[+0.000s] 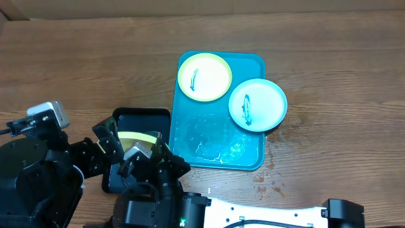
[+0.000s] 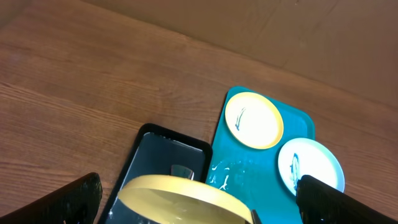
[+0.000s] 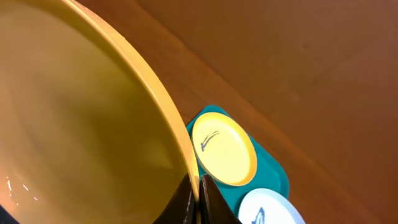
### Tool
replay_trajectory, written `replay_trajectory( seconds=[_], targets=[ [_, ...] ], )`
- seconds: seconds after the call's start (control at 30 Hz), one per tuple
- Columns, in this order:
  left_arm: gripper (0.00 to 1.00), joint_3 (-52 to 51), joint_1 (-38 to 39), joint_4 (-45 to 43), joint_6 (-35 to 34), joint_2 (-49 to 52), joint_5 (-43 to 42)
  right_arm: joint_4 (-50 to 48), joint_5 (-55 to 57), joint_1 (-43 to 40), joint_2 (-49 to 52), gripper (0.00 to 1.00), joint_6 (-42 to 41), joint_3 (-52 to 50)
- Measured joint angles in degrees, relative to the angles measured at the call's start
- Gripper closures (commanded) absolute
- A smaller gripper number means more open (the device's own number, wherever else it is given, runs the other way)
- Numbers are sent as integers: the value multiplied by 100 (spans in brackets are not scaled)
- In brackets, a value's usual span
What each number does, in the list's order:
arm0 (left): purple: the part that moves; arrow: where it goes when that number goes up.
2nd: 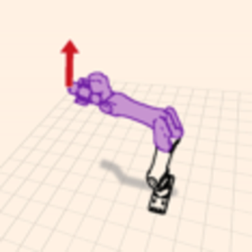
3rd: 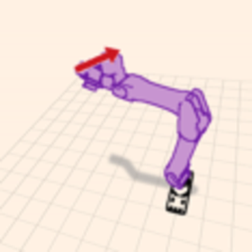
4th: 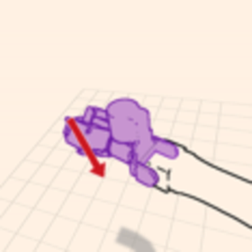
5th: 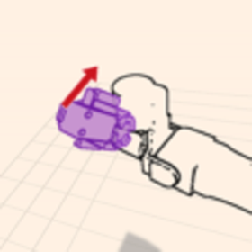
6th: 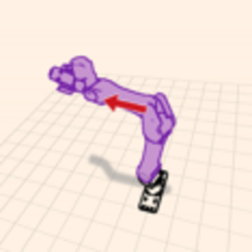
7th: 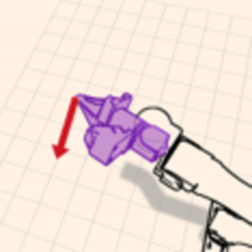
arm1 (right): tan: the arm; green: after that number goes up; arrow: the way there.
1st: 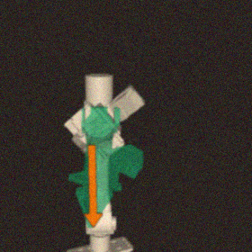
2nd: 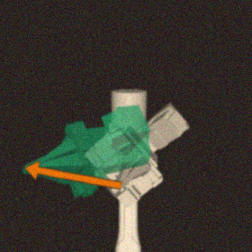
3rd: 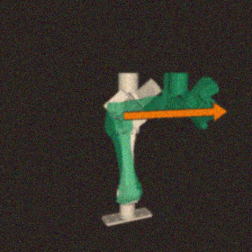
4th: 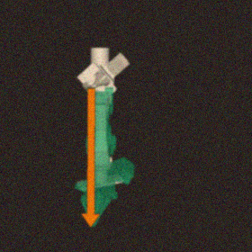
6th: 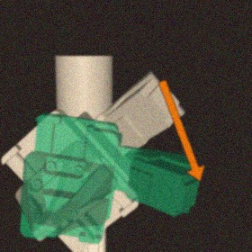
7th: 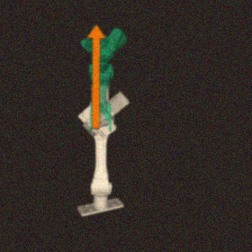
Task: Clean dirty plates on tray and stack at the side
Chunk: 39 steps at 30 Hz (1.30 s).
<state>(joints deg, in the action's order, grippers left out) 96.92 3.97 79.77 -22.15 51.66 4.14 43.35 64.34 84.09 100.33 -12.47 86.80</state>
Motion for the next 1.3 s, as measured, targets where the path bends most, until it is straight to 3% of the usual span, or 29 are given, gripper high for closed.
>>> replay_trajectory(
  seconds=[1.3],
  targets=[
    [0,0,0,0,0,0,2,-4,382,0,0,96,118,0]
  ],
)
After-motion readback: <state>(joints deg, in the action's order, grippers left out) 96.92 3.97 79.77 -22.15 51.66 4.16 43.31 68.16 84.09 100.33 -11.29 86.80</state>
